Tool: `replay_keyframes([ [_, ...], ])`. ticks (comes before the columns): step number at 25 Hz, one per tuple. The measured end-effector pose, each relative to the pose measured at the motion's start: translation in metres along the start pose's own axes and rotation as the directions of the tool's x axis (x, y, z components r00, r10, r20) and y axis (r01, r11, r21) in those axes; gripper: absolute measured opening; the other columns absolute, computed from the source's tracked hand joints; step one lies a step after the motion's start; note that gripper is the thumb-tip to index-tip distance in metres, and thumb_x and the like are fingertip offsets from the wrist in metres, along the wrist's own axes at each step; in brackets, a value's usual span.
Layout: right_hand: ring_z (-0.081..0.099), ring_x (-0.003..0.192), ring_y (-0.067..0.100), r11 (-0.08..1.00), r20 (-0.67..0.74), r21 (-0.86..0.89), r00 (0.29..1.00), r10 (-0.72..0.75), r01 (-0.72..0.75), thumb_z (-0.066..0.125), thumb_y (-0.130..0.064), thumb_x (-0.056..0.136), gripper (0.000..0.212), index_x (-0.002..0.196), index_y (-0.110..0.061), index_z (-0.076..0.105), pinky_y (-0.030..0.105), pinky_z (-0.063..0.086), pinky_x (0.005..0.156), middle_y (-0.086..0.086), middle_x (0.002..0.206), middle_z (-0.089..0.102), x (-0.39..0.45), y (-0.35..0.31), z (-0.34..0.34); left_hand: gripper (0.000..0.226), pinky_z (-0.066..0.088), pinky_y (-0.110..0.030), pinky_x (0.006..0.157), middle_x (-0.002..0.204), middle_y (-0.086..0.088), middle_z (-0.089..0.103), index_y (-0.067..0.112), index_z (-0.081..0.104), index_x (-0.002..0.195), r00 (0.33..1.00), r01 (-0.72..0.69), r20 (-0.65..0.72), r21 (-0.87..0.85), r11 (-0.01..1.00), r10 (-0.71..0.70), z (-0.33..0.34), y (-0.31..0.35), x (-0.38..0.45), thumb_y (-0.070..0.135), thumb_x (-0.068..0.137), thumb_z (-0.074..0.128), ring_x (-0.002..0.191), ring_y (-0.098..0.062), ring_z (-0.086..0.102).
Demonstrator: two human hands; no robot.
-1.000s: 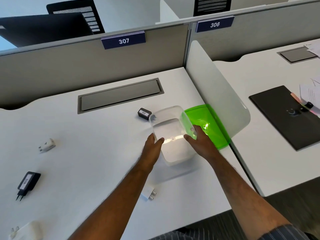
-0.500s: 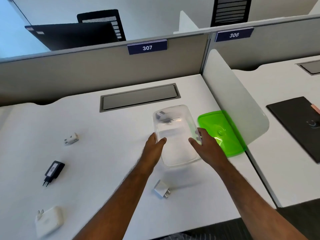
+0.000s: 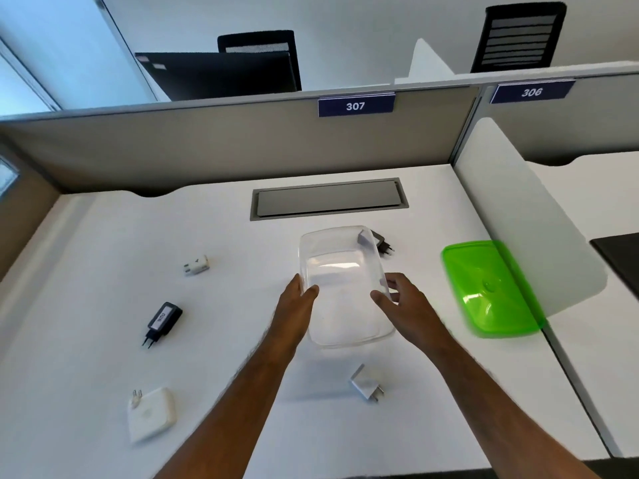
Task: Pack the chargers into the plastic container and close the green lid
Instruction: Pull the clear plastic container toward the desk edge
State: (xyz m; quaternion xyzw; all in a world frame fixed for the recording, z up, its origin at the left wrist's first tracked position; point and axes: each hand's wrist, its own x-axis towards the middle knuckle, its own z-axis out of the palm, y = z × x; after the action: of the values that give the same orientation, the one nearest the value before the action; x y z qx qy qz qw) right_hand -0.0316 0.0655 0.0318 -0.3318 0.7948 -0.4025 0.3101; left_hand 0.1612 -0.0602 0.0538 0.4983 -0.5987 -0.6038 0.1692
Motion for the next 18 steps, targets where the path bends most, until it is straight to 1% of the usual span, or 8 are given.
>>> replay_keyframes([
  [3,0.065,0.099,-0.005,1.0,0.041,0.013,0.999,0.01,-0.011,0.066,-0.043,0.09,0.029,0.116,-0.034,0.055,0.021,0.049,0.072,-0.022,0.111,0.067,-0.005,-0.012,0.025,0.035,0.053,-0.049,0.106,0.131,0.003,0.067,0.03,0.056,0.138,0.999,0.003,-0.039,-0.007,1.0,-0.004,-0.027,-0.013,-0.004,0.031,0.103,0.05,0.119,-0.02,0.065],
  [5,0.065,0.097,-0.007,1.0,0.07,0.009,0.997,0.012,-0.013,0.066,-0.043,0.09,0.029,0.115,-0.033,0.055,0.02,0.048,0.071,-0.023,0.111,0.067,-0.009,-0.021,0.042,0.033,0.055,-0.042,0.101,0.127,0.007,0.069,0.033,0.058,0.134,0.998,0.014,-0.06,-0.015,1.0,-0.015,-0.047,-0.023,-0.007,0.031,0.102,0.05,0.116,-0.016,0.066],
  [7,0.065,0.097,-0.006,1.0,0.094,0.007,0.995,0.013,-0.014,0.066,-0.042,0.091,0.029,0.115,-0.031,0.055,0.021,0.05,0.073,-0.022,0.112,0.066,-0.012,-0.029,0.06,0.03,0.057,-0.027,0.086,0.123,0.012,0.07,0.036,0.059,0.13,0.997,0.027,-0.078,-0.02,0.999,-0.029,-0.066,-0.031,-0.01,0.032,0.102,0.05,0.112,-0.011,0.068],
  [9,0.066,0.098,-0.004,1.0,0.115,-0.002,0.993,0.018,-0.018,0.066,-0.041,0.092,0.029,0.116,-0.03,0.055,0.022,0.051,0.075,-0.022,0.112,0.066,-0.015,-0.034,0.074,0.028,0.052,-0.012,0.07,0.118,0.017,0.071,0.04,0.06,0.127,0.995,0.037,-0.093,-0.023,0.999,-0.039,-0.081,-0.037,-0.014,0.033,0.102,0.051,0.105,-0.004,0.069],
  [11,0.066,0.097,-0.004,1.0,0.138,-0.01,0.99,0.026,-0.025,0.066,-0.041,0.092,0.028,0.115,-0.029,0.055,0.022,0.05,0.073,-0.021,0.111,0.066,-0.018,-0.039,0.089,0.024,0.05,-0.007,0.061,0.115,0.019,0.071,0.042,0.06,0.123,0.992,0.055,-0.11,-0.02,0.998,-0.057,-0.095,-0.044,-0.016,0.033,0.102,0.052,0.098,0.0,0.07],
  [13,0.066,0.096,-0.005,0.999,0.155,-0.029,0.988,0.03,-0.026,0.066,-0.042,0.092,0.027,0.113,-0.03,0.054,0.019,0.048,0.07,-0.022,0.109,0.066,-0.021,-0.043,0.103,0.02,0.05,-0.007,0.059,0.11,0.019,0.071,0.044,0.06,0.116,0.989,0.078,-0.123,-0.012,0.997,-0.079,-0.108,-0.05,-0.018,0.034,0.101,0.053,0.097,-0.001,0.07],
  [14,0.066,0.096,-0.006,0.999,0.164,-0.042,0.986,0.034,-0.027,0.065,-0.042,0.092,0.027,0.113,-0.03,0.053,0.019,0.048,0.07,-0.022,0.109,0.065,-0.023,-0.044,0.11,0.018,0.05,-0.008,0.06,0.109,0.019,0.072,0.043,0.061,0.114,0.988,0.089,-0.128,-0.011,0.996,-0.09,-0.114,-0.054,-0.018,0.034,0.101,0.053,0.098,-0.002,0.07],
  [18,0.062,0.097,-0.011,0.996,0.187,-0.076,0.98,0.06,-0.046,0.065,-0.044,0.091,0.026,0.11,-0.032,0.05,0.02,0.049,0.069,-0.023,0.109,0.065,-0.032,-0.043,0.131,0.021,0.052,-0.025,0.075,0.108,0.012,0.074,0.034,0.065,0.116,0.987,0.1,-0.128,0.0,0.995,-0.099,-0.129,-0.069,-0.018,0.03,0.099,0.054,0.101,-0.009,0.071],
])
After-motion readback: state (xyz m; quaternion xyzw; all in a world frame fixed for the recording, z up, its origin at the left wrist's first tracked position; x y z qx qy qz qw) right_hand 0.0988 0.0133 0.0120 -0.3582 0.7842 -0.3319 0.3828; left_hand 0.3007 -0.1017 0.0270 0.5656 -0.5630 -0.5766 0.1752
